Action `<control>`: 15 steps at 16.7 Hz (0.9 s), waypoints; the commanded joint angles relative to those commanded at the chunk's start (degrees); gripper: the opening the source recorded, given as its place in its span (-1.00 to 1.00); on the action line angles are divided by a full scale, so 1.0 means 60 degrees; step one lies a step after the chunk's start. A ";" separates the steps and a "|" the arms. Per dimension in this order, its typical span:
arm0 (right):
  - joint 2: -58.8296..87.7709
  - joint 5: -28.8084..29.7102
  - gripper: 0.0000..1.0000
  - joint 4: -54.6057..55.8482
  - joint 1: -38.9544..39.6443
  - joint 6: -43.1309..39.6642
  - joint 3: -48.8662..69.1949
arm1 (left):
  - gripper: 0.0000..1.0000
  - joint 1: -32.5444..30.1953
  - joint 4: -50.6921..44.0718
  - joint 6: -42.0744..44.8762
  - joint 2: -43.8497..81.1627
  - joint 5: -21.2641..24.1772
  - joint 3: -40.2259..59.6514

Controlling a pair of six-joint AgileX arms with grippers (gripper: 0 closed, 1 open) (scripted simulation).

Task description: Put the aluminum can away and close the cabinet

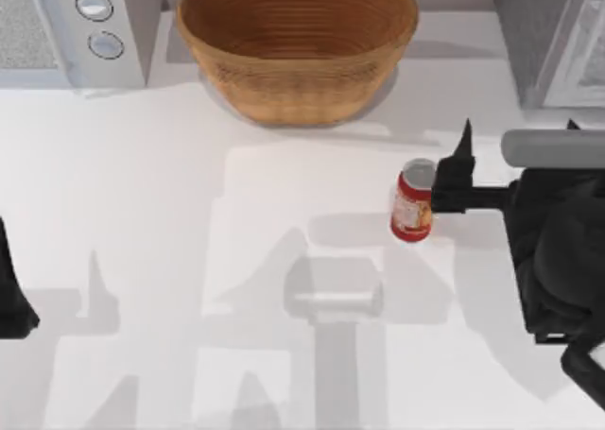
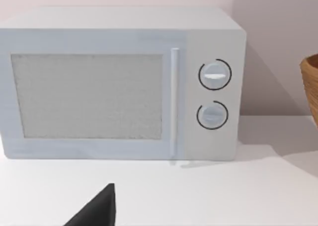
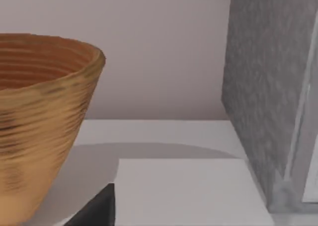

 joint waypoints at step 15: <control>0.6615 0.2380 1.00 0.5217 0.2510 -0.0125 0.1776 | 1.00 0.0000 0.0000 0.0000 0.0000 0.0000 0.0000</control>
